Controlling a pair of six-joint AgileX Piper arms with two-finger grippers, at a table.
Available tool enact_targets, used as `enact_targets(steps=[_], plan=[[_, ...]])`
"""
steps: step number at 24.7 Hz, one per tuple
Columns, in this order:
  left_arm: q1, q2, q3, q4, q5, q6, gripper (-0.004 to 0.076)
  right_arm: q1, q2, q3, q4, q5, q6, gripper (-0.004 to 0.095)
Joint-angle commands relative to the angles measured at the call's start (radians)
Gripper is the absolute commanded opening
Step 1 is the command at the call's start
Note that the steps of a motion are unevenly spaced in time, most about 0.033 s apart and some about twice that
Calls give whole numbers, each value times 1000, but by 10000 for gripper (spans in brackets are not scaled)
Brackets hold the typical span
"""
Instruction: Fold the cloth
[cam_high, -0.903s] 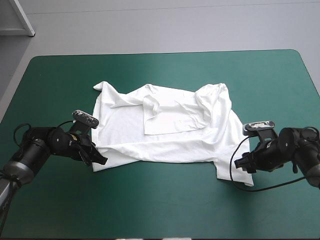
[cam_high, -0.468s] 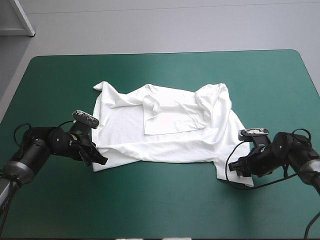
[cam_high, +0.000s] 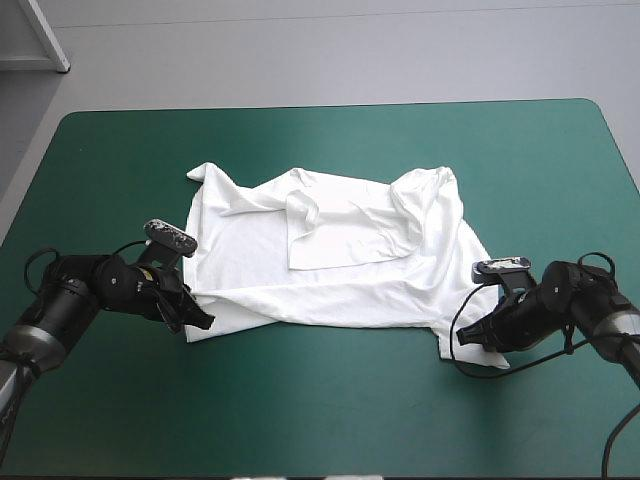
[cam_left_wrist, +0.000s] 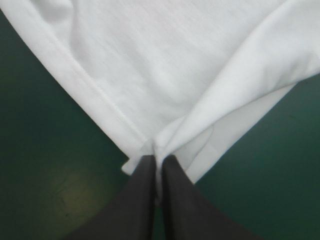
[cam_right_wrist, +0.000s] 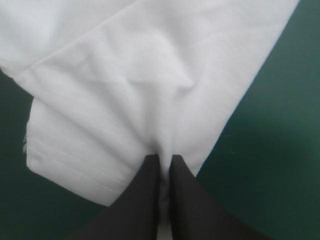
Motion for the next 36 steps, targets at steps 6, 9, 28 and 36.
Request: enact_targets(steps=[6, 9, 28, 36], plan=[[6, -155, -155, 35, -7, -37, 19, -6, -235, -238, 9, -17, 0, 0], [6, -187, -273, 43, 11, -37, 19, -6, -299, -401, 9, -19, 0, 0], [6, -138, -1522, 286, 39, -33, 19, -6, -319, -1539, -161, -52, -14, 0], [6, -50, -1536, 309, 55, -31, 19, -6, -267, -1604, -174, 17, -34, 0]])
